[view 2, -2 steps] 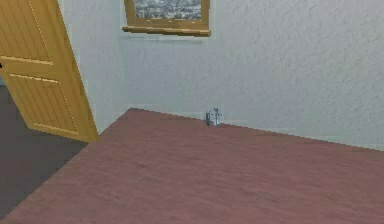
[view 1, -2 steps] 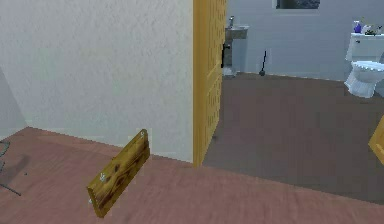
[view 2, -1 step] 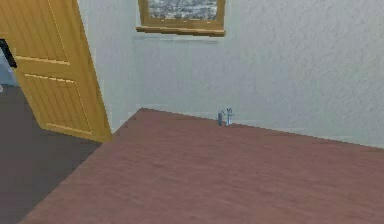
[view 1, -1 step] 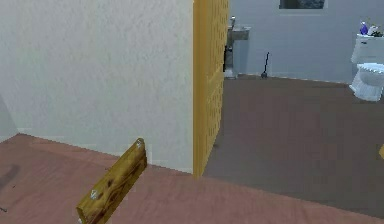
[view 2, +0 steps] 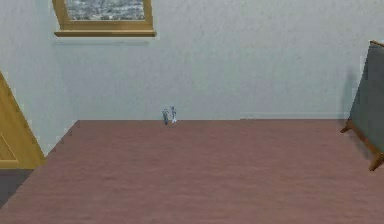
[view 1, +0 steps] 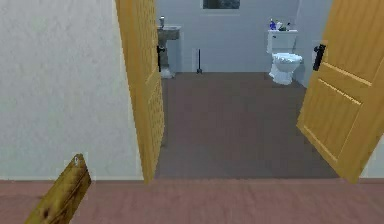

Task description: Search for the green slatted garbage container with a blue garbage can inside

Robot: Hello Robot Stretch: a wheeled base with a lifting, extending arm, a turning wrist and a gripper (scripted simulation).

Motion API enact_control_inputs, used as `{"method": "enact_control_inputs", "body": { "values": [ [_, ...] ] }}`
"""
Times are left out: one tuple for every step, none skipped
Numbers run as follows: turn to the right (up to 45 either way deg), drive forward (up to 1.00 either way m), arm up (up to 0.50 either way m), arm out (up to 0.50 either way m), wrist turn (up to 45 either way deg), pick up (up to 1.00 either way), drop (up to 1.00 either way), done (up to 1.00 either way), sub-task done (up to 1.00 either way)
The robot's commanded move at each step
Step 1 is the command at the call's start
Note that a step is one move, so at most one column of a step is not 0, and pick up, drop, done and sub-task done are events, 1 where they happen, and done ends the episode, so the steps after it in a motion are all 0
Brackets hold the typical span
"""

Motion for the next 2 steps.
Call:
{"method": "enact_control_inputs", "body": {
  "values": [
    [0.0,1.00,0.00,0.00,0.0,0.00,0.00,0.00,0.00],
    [3.0,0.00,0.00,0.00,0.0,0.00,0.00,0.00,0.00]
  ]
}}
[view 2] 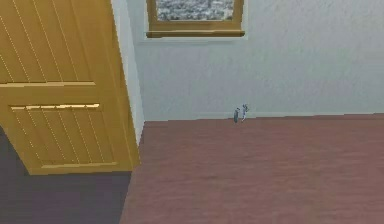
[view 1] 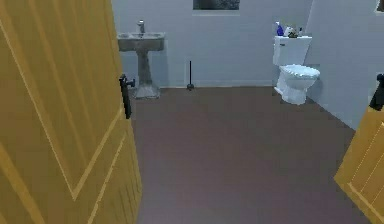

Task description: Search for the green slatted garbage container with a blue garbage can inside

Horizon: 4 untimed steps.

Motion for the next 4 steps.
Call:
{"method": "enact_control_inputs", "body": {
  "values": [
    [0.0,1.00,0.00,0.00,0.0,0.00,0.00,0.00,0.00],
    [33.0,0.00,0.00,0.00,0.0,0.00,0.00,0.00,0.00],
    [0.0,0.70,0.00,0.00,0.0,0.00,0.00,0.00,0.00],
    [-45.0,0.00,0.00,0.00,0.0,0.00,0.00,0.00,0.00]
  ]
}}
